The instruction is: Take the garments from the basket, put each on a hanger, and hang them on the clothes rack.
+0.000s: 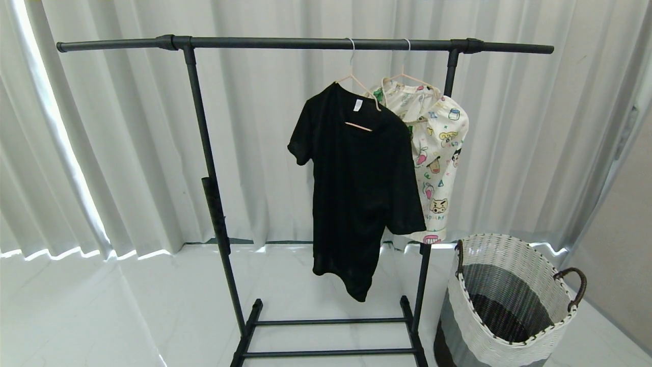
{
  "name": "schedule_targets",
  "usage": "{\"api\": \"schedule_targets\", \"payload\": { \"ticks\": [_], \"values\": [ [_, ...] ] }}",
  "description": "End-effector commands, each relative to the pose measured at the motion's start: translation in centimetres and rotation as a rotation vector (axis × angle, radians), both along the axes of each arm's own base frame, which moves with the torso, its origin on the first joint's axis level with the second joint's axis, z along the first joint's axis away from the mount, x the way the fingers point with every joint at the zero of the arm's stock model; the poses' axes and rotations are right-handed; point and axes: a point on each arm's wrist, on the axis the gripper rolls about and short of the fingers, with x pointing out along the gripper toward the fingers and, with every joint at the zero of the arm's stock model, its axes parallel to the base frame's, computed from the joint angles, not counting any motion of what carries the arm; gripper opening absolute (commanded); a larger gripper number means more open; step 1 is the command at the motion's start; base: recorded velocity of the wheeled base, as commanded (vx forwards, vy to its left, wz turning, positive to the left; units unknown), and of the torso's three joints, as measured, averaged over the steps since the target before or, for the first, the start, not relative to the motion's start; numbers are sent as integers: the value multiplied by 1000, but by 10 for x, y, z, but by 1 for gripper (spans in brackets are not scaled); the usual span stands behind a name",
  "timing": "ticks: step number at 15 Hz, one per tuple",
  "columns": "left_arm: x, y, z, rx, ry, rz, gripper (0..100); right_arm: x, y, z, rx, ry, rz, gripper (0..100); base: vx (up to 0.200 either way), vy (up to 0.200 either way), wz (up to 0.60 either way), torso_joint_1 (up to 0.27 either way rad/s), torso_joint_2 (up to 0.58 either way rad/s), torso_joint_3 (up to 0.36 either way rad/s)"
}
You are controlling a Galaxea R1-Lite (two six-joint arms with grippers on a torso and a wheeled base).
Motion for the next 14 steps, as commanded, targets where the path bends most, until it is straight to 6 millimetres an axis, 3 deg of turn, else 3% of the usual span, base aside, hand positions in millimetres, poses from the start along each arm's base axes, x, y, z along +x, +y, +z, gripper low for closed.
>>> {"api": "schedule_targets", "payload": {
  "ticks": [1, 2, 6, 8, 14],
  "values": [
    [0, 0, 0, -1, 1, 0, 100, 2, 2, 0, 3, 40, -137, 100, 0, 0, 0, 0, 0, 0],
    [0, 0, 0, -1, 1, 0, 100, 3, 3, 0, 13, 50, -222, 100, 0, 0, 0, 0, 0, 0],
    [0, 0, 0, -1, 1, 0, 100, -1, 4, 0, 130, -11, -186, 100, 0, 0, 0, 0, 0, 0],
    [0, 0, 0, -1, 1, 0, 100, -6, 4, -4, 83, -47, -61, 100, 0, 0, 0, 0, 0, 0],
    [0, 0, 0, -1, 1, 0, 100, -8, 7, -7, -65, -50, 60, 100, 0, 0, 0, 0, 0, 0]
  ]
}}
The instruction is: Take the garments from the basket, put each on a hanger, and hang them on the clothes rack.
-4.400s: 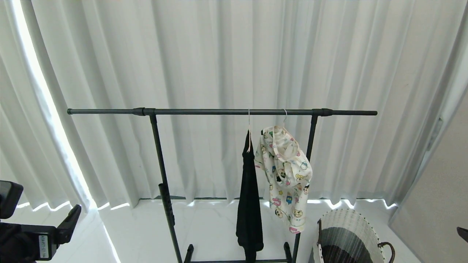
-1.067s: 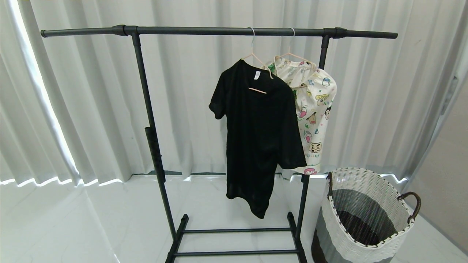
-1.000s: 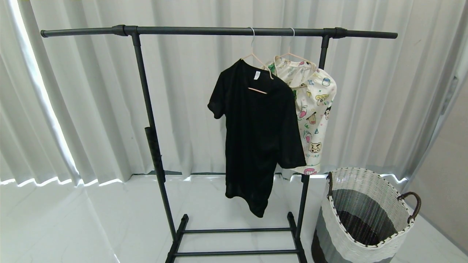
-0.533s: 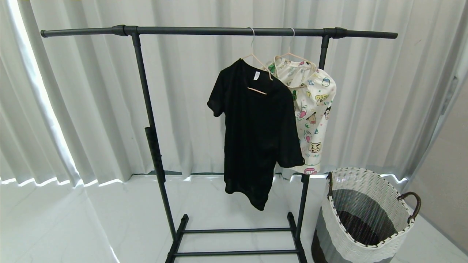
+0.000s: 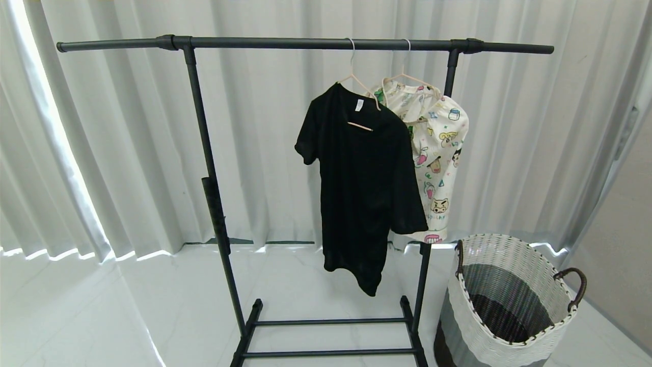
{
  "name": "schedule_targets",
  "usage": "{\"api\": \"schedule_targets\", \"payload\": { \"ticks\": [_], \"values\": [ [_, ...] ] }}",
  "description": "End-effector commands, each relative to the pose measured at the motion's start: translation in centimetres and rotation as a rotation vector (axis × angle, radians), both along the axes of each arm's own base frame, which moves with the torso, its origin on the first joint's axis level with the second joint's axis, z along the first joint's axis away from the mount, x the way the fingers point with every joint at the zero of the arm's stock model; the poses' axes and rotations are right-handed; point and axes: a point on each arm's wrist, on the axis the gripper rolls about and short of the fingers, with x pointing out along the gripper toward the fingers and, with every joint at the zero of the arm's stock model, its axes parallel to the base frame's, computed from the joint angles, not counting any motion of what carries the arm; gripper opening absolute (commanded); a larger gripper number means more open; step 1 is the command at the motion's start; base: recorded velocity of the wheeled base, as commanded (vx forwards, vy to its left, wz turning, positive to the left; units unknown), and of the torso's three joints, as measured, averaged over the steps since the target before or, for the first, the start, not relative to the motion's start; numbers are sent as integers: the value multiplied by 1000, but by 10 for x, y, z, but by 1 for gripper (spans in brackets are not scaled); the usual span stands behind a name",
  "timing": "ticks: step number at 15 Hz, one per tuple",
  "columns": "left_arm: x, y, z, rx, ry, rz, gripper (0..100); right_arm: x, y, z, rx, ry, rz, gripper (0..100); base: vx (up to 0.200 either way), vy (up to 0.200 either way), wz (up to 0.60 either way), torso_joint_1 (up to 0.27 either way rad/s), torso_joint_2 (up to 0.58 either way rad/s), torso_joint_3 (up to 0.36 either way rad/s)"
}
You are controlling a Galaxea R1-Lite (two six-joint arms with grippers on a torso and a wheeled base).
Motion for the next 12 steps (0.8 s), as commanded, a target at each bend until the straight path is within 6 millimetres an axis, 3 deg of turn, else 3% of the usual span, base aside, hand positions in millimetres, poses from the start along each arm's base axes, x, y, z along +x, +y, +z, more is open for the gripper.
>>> {"api": "schedule_targets", "payload": {
  "ticks": [1, 3, 12],
  "values": [
    [0, 0, 0, 0, 0, 0, 100, -1, 0, 0, 23, -4, 3, 100, 0, 0, 0, 0, 0, 0],
    [0, 0, 0, 0, 0, 0, 100, -1, 0, -1, 127, 5, 0, 100, 0, 0, 0, 0, 0, 0],
    [0, 0, 0, 0, 0, 0, 100, -1, 0, -1, 107, 4, 0, 100, 0, 0, 0, 0, 0, 0]
  ]
}}
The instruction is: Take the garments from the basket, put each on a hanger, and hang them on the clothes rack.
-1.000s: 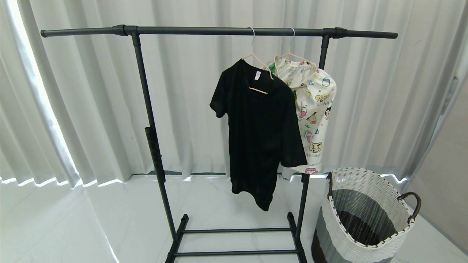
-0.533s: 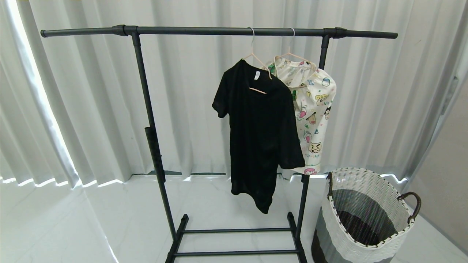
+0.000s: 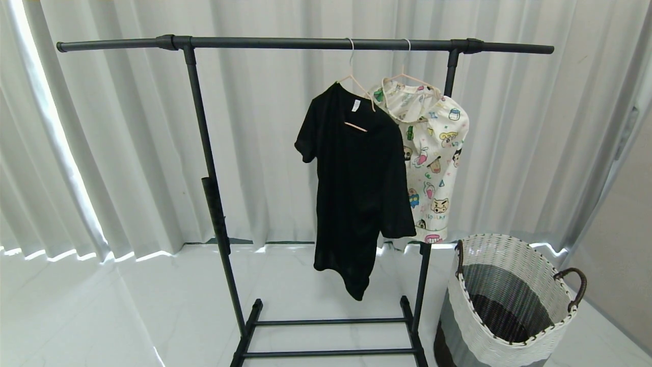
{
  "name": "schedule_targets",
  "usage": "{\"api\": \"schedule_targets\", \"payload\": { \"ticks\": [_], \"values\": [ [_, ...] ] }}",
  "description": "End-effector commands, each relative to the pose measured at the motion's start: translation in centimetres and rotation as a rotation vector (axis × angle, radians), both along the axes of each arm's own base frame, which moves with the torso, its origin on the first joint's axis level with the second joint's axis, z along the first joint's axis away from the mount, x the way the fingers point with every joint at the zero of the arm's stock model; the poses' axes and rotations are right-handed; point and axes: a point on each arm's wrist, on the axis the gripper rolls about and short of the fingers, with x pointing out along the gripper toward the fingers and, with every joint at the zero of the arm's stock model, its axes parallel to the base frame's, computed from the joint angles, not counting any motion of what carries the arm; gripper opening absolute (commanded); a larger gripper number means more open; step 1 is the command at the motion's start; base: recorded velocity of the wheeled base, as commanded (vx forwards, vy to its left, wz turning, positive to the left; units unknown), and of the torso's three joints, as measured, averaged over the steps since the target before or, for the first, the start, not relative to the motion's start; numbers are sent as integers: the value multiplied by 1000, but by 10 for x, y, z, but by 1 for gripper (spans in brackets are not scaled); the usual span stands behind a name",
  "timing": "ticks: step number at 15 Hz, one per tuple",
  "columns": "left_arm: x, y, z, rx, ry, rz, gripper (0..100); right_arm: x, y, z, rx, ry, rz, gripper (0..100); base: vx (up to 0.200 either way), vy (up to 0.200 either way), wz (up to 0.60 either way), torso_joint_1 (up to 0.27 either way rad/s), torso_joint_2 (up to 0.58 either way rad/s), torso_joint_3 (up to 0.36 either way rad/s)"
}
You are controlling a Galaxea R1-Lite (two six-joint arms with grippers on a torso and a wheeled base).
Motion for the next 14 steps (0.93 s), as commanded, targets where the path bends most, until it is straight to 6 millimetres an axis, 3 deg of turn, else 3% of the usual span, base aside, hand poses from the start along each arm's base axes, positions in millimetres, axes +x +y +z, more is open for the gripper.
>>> {"api": "schedule_targets", "payload": {
  "ticks": [1, 14],
  "values": [
    [0, 0, 0, 0, 1, 1, 100, 0, 0, 0, 0, -3, 1, 100, 0, 0, 0, 0, 0, 0],
    [0, 0, 0, 0, 1, 1, 100, 0, 0, 0, -13, -2, -4, 100, 0, 0, 0, 0, 0, 0]
  ]
}}
